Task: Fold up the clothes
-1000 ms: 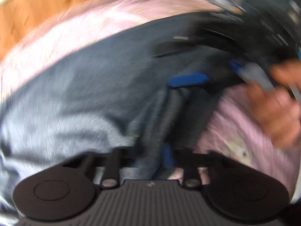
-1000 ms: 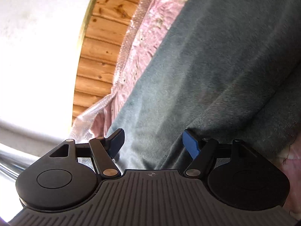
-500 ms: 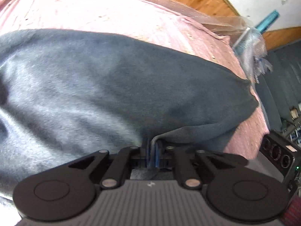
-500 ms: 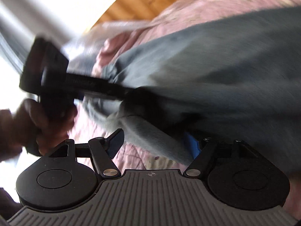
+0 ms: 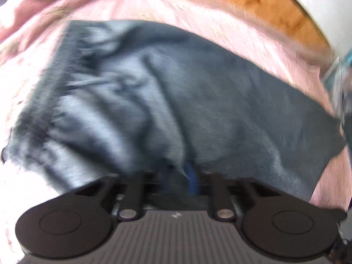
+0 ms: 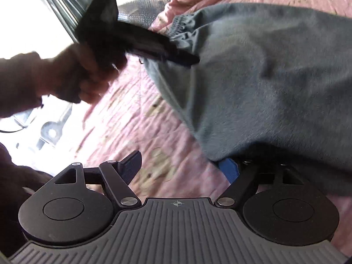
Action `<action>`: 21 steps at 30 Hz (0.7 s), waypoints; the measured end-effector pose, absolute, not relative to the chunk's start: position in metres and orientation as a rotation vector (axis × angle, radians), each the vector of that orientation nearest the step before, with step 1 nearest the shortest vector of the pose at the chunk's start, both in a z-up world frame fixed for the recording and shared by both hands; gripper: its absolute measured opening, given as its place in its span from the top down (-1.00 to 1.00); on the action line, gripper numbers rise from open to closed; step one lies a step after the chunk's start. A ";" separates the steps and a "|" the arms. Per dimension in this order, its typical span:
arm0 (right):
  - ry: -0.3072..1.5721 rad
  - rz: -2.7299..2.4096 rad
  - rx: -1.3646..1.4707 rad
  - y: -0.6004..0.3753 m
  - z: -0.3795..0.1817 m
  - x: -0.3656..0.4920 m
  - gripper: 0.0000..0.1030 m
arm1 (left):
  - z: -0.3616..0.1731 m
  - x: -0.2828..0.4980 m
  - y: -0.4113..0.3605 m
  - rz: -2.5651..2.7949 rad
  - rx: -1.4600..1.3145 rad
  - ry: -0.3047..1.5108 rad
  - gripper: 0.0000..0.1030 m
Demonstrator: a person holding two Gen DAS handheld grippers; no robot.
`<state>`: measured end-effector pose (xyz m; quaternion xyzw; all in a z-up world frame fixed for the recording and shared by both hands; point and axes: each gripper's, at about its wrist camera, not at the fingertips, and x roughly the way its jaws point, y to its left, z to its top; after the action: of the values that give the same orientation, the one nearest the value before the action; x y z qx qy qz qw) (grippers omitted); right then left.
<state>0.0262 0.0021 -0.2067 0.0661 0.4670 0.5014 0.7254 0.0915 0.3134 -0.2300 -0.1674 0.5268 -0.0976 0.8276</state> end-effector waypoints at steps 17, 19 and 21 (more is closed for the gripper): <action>0.920 0.523 -0.152 -0.073 -0.200 0.069 -0.53 | -0.210 0.156 0.388 0.024 -0.351 0.983 0.80; 0.934 0.543 -0.183 -0.086 -0.200 0.048 -0.63 | -0.199 0.139 0.381 0.022 -0.387 0.943 0.46; 0.928 0.530 -0.151 -0.103 -0.189 0.039 -0.50 | -0.181 0.117 0.370 -0.026 -0.400 0.883 -0.04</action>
<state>0.0395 -0.1028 -0.1892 -0.0719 0.4419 0.2525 0.8578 0.1165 0.3700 -0.1814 -0.1921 0.4243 -0.0123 0.8848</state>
